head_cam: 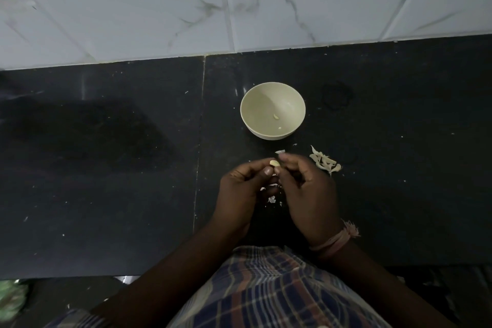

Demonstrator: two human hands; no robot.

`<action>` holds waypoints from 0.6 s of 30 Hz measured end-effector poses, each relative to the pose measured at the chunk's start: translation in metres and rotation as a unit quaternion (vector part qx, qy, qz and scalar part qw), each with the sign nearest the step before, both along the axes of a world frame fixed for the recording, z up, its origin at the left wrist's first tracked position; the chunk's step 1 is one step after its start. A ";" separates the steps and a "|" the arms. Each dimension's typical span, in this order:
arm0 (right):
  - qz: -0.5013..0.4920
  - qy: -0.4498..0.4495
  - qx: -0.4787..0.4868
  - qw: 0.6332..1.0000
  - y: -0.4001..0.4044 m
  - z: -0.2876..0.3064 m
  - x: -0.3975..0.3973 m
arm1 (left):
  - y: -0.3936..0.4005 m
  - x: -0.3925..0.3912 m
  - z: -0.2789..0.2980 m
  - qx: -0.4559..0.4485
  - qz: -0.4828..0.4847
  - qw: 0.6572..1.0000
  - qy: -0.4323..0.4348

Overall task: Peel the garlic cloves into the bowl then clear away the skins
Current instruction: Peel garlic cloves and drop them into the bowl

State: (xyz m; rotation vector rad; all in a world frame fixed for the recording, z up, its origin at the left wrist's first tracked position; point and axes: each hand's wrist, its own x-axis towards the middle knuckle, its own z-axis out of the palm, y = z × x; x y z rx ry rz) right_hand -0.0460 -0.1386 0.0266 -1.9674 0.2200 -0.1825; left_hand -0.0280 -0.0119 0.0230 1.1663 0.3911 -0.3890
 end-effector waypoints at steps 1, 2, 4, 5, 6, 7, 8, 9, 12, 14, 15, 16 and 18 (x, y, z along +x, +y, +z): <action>0.000 0.002 0.029 1.000 0.000 0.002 0.000 | 0.000 0.001 0.001 -0.007 0.005 1.000 -0.003; -0.001 0.002 0.052 0.999 0.000 0.004 0.000 | 0.000 0.001 0.001 -0.013 0.007 1.000 -0.007; -0.003 -0.002 0.064 0.998 0.001 0.004 0.000 | 0.001 0.001 0.001 -0.019 0.006 1.000 -0.017; -0.003 -0.009 0.052 0.999 0.001 0.004 0.001 | 0.001 0.001 0.001 -0.021 0.006 1.000 -0.022; 0.000 -0.019 0.035 0.999 0.001 0.004 0.000 | 0.001 0.000 0.001 -0.023 0.007 0.999 -0.026; 0.002 -0.030 0.017 0.999 0.001 0.004 0.000 | 0.001 0.000 0.002 -0.023 0.008 0.999 -0.029; 0.005 -0.039 0.005 0.999 0.002 0.005 0.000 | 0.002 0.000 0.002 -0.021 0.009 0.999 -0.033; 0.008 -0.045 -0.004 0.999 0.002 0.007 -0.001 | 0.002 0.000 0.002 -0.017 0.010 0.999 -0.037; 0.014 -0.062 -0.027 0.998 0.003 0.009 -0.002 | 0.003 0.000 0.000 -0.006 0.016 0.999 -0.046; 0.014 -0.087 -0.060 0.994 0.003 0.009 -0.001 | 0.003 -0.001 -0.001 0.003 0.027 0.999 -0.047; 0.016 -0.101 -0.079 0.992 0.003 0.009 0.000 | 0.003 -0.001 -0.001 0.013 0.030 0.998 -0.050; 0.018 -0.112 -0.094 0.989 0.002 0.010 0.000 | 0.003 -0.001 0.000 0.027 0.029 0.998 -0.057; 0.022 -0.119 -0.107 0.987 0.001 0.011 0.001 | 0.004 -0.001 0.003 0.055 0.022 0.995 -0.082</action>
